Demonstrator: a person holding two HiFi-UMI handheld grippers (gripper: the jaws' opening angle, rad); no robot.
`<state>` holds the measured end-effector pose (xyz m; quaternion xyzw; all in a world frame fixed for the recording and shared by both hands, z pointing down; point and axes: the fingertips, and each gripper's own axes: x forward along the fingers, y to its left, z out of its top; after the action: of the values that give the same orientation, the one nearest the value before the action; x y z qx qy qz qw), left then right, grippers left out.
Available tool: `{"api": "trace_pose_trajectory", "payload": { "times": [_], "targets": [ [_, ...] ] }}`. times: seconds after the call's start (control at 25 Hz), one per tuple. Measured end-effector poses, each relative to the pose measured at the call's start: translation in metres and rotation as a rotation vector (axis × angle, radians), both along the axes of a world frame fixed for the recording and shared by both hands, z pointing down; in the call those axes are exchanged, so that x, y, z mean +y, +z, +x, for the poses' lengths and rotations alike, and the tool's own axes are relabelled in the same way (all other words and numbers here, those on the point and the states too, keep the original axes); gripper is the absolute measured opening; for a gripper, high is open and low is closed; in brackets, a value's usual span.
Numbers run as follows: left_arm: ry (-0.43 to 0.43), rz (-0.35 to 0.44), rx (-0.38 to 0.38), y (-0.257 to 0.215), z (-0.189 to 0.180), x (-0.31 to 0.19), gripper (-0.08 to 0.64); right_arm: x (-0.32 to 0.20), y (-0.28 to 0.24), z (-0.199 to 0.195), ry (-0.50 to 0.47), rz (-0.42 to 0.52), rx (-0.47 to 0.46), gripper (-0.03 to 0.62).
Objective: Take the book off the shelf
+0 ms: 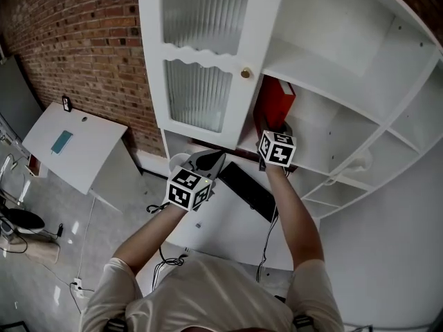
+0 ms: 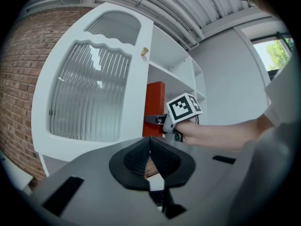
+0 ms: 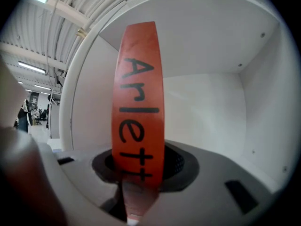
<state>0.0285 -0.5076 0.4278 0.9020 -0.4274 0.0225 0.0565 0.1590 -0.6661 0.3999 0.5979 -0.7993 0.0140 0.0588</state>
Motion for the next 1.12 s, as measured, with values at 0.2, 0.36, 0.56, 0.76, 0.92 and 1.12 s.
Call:
{"api": "trace_pose_trajectory", "payload": {
  "times": [0.2, 0.36, 0.56, 0.76, 0.92, 1.12],
  "targets": [
    [0.025, -0.003, 0.006, -0.001, 0.012, 0.004, -0.006, 0.024, -0.001, 0.013, 0.004, 0.007, 0.010, 0.156],
    [0.040, -0.002, 0.004, 0.001, 0.020, 0.005, -0.006, 0.047, -0.007, 0.031, 0.017, 0.014, -0.009, 0.156],
    [0.046, -0.017, 0.006, 0.014, 0.025, 0.005, -0.006, 0.077, -0.006, 0.043, 0.023, 0.015, -0.029, 0.156],
    [0.043, -0.009, 0.005, 0.020, 0.026, 0.006, -0.006, 0.106, -0.004, 0.054, 0.032, 0.028, -0.024, 0.156],
    [0.014, -0.015, 0.044, 0.020, 0.018, 0.009, -0.006, 0.133, -0.004, 0.059, 0.030, 0.035, -0.056, 0.156],
    [-0.028, -0.007, 0.047, 0.024, 0.004, 0.017, -0.006, 0.168, 0.005, 0.064, 0.023, 0.027, -0.083, 0.156]
  ]
}}
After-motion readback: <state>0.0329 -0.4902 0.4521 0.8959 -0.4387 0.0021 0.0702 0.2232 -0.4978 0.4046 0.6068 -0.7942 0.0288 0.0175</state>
